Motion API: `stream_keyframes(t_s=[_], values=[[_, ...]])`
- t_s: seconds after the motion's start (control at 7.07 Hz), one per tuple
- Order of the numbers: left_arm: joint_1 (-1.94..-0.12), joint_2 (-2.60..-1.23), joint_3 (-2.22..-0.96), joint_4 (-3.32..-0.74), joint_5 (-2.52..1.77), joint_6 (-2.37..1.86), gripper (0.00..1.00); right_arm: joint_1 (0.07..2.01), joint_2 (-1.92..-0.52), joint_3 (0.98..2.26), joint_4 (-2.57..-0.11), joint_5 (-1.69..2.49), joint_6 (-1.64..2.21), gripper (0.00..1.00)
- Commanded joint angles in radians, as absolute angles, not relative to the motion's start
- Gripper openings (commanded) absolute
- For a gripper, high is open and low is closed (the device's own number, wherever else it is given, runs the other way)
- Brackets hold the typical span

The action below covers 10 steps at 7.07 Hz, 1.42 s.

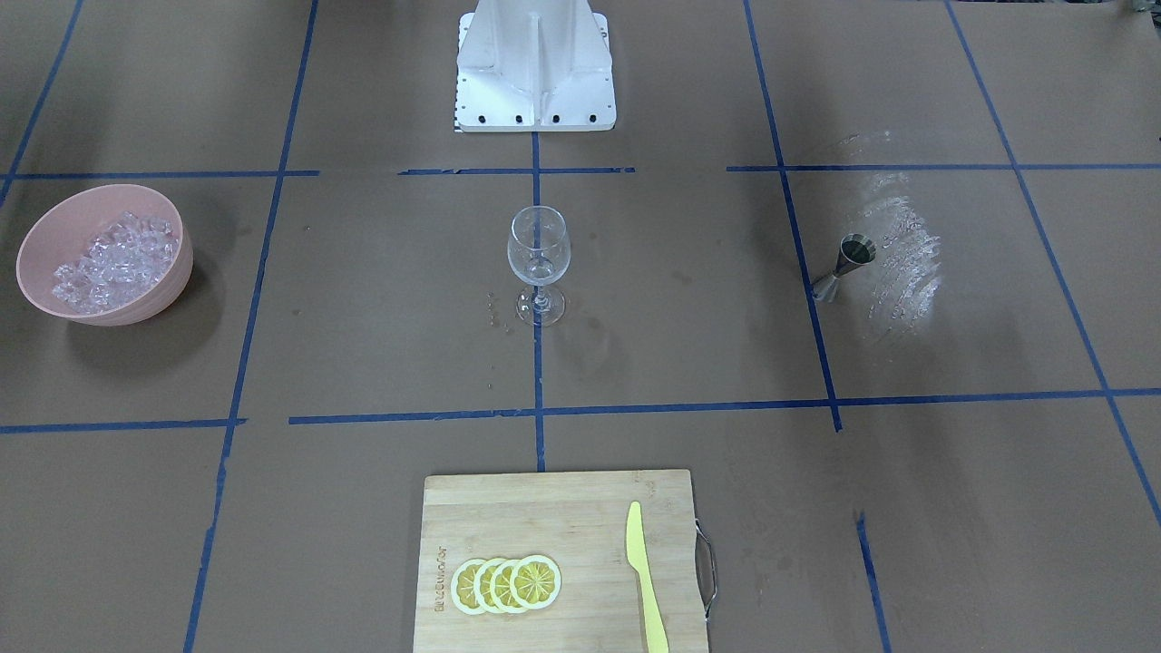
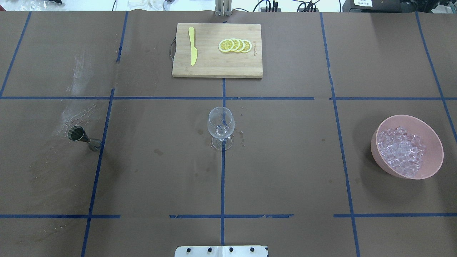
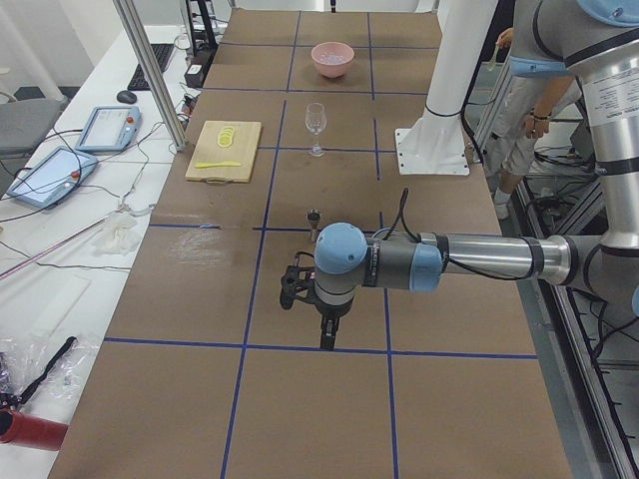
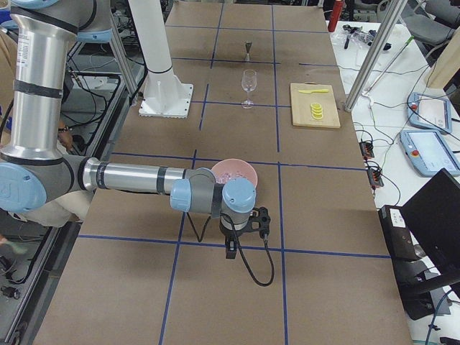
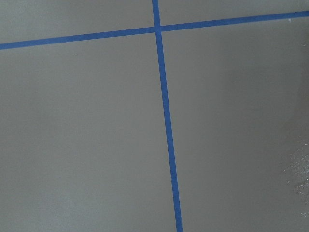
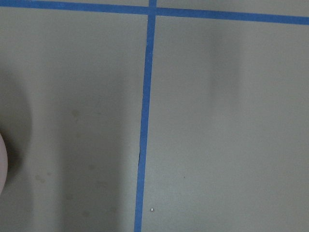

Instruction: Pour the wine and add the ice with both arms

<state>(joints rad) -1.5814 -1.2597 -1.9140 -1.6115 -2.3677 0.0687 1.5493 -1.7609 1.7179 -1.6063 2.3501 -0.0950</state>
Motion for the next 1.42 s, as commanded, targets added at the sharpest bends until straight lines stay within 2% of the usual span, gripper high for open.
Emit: stream_keyframes(t_s=[0.0,0.57,0.85,1.27], values=[[-1.583,-1.269,-1.919,-1.614,-2.362,0.068,1.00,1.549,-1.761,1.718,-1.606,2.350,-0.094,1.00],[-1.586,-1.298,-1.913,-1.655,-2.307,0.057,1.00,1.549,-1.743,1.764,-1.605,2.344,-0.098,1.00],[-1.588,-1.406,-1.911,-1.655,-2.304,0.054,1.00,1.548,-1.691,1.830,-1.605,2.347,-0.092,1.00],[-1.586,-1.561,-1.919,-1.749,-2.315,0.058,1.00,1.470,-1.694,1.838,-1.338,2.353,-0.086,1.00]])
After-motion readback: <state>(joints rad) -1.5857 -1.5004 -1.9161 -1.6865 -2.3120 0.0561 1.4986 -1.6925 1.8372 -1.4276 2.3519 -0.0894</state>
